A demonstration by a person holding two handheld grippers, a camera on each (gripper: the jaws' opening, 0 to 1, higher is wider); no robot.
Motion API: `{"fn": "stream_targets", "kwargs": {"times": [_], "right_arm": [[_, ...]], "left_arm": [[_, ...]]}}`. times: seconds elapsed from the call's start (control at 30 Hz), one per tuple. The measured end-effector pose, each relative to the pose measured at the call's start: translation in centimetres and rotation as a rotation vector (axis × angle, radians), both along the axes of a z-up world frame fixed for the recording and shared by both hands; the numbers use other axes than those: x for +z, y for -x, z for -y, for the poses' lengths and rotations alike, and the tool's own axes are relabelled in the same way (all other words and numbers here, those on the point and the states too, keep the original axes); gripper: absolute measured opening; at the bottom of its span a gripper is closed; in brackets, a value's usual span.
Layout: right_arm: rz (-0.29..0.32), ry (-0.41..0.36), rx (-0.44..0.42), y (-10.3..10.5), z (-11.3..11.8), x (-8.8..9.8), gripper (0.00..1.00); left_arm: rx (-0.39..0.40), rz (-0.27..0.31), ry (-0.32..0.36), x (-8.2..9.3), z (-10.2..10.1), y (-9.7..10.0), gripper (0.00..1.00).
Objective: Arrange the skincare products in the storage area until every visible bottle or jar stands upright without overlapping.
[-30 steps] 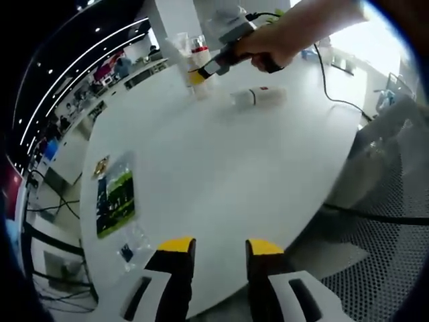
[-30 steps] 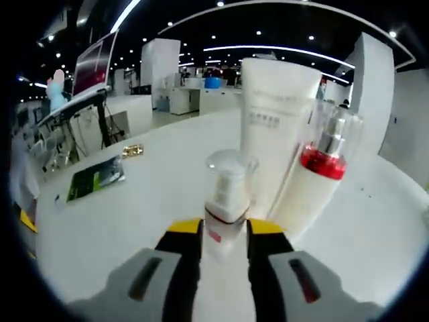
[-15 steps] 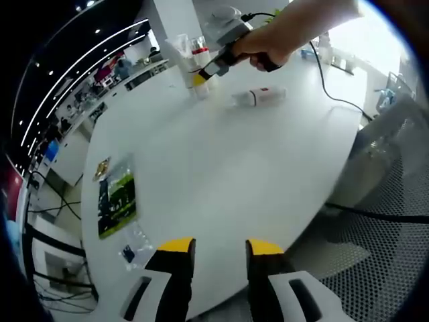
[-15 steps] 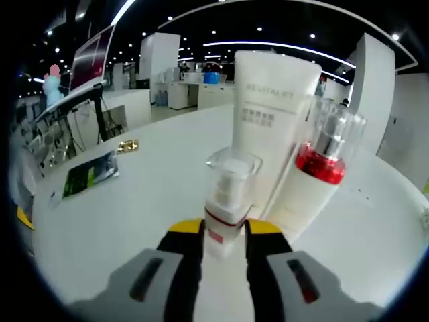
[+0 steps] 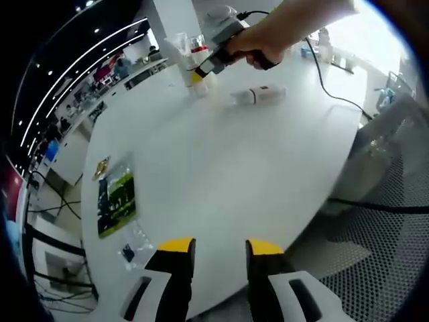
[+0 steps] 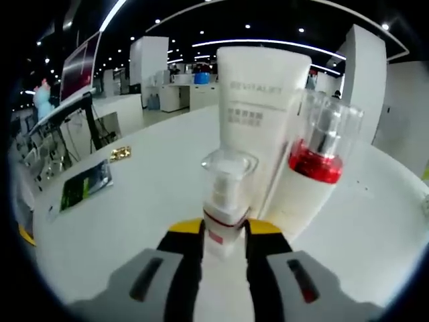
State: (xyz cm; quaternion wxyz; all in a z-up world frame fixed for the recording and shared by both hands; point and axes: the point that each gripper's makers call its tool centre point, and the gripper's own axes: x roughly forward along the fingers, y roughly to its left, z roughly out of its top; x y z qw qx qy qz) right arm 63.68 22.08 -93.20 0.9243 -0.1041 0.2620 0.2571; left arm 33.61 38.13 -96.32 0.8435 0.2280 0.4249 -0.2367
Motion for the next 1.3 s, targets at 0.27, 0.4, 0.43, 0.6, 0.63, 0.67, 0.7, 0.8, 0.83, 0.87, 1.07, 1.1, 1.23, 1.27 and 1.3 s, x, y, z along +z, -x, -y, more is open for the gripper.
{"fn": "stream_targets", "kwargs": {"times": [0.27,0.4,0.43,0.6,0.63,0.67,0.7,0.8,0.83,0.87,1.07,1.1,1.23,1.27,1.3], "right_arm": [[-0.036,-0.013,0.027,1.6,-0.4,-0.2,0.34],[-0.036,0.015,0.114,3.2,-0.5,0.0,0.37],[-0.030,0.023,0.123,3.3,-0.4,0.0,0.38],[-0.046,0.048,0.159,3.9,0.3,0.3,0.45],[-0.052,0.049,0.157,3.9,0.5,0.3,0.46],[-0.067,0.045,0.153,4.1,0.8,0.1,0.47],[-0.077,0.042,0.151,4.2,1.0,0.0,0.49],[-0.109,0.041,0.157,5.0,1.5,-0.4,0.55],[-0.128,0.035,0.161,5.3,1.6,-0.7,0.55],[-0.159,0.018,0.165,5.9,1.8,-0.9,0.55],[-0.276,-0.044,0.285,9.2,1.6,-1.5,0.58],[-0.286,-0.036,0.296,9.4,1.7,-1.6,0.59],[-0.311,0.051,0.406,11.4,2.6,-2.3,0.59],[-0.321,0.069,0.431,11.9,2.8,-2.6,0.59],[-0.326,0.082,0.446,12.4,2.9,-2.8,0.58]], "left_arm": [[0.004,0.006,0.000,0.1,-0.1,-0.1,0.31],[0.011,0.011,-0.002,0.1,-0.2,-0.2,0.31],[0.011,0.011,-0.002,0.1,-0.2,-0.2,0.31],[0.008,0.013,-0.008,0.2,-0.2,-0.2,0.32],[0.006,0.013,-0.009,0.2,-0.2,-0.2,0.32],[0.006,0.013,-0.010,0.2,-0.2,-0.1,0.32],[0.004,0.013,-0.010,0.2,-0.1,-0.1,0.32],[0.001,0.014,-0.013,0.3,-0.1,-0.1,0.32],[0.000,0.013,-0.018,0.2,-0.2,0.0,0.32],[0.000,0.012,-0.021,0.2,-0.2,0.0,0.32],[-0.007,0.000,-0.027,0.0,-0.1,0.1,0.32],[-0.007,-0.001,-0.027,-0.1,-0.1,0.1,0.32],[-0.014,-0.015,-0.030,-0.3,-0.1,0.3,0.32],[-0.017,-0.015,-0.031,-0.3,0.0,0.3,0.32],[-0.019,-0.017,-0.032,-0.3,0.0,0.3,0.32]]}}
